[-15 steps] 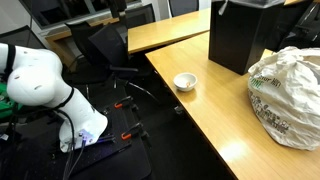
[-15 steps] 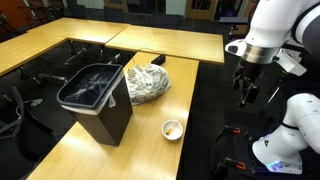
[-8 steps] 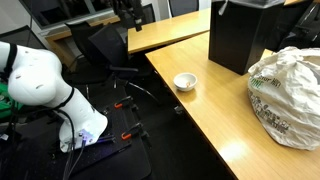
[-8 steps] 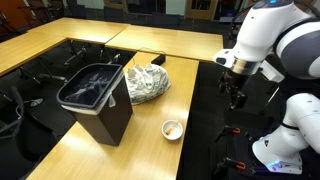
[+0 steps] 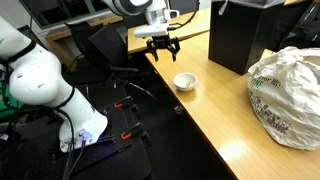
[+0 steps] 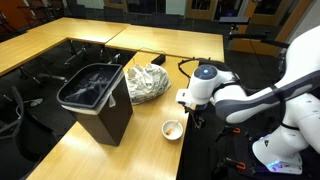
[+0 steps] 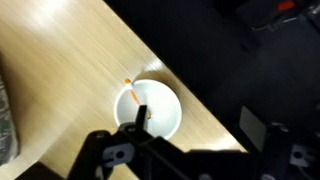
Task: Remove the marker from the bowl and put it on the table
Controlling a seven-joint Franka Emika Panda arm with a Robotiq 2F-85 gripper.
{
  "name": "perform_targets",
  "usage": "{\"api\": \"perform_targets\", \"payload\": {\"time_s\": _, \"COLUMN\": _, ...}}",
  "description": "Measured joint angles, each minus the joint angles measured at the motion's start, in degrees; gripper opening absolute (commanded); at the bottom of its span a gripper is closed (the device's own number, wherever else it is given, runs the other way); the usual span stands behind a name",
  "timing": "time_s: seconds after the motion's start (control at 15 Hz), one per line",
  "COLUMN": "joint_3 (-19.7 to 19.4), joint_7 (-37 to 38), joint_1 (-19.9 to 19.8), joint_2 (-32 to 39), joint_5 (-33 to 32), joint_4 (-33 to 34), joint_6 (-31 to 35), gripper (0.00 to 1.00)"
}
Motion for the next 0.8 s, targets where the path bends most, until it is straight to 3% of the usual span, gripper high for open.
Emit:
{"api": "perform_targets", "payload": {"time_s": 0.27, "joint_3": 0.46, "joint_7": -5.04, "joint_1": -0.63, "joint_2": 13.95, "joint_5": -4.77, "joint_4": 7.42, "joint_6": 2.76, "gripper": 1.00}}
{"api": "perform_targets", "payload": {"time_s": 0.6, "joint_3": 1.72, "joint_7": -5.41, "joint_1": -2.04, "joint_2": 26.76, "joint_5": -11.89, "joint_4": 16.75, "joint_6": 2.91, "gripper": 0.99}}
{"api": "perform_targets", "payload": {"time_s": 0.8, "joint_3": 2.87, "joint_7": -5.40, "joint_1": -2.28, "joint_2": 32.22, "joint_5": -14.07, "joint_4": 21.11, "joint_6": 2.91, "gripper": 0.88}}
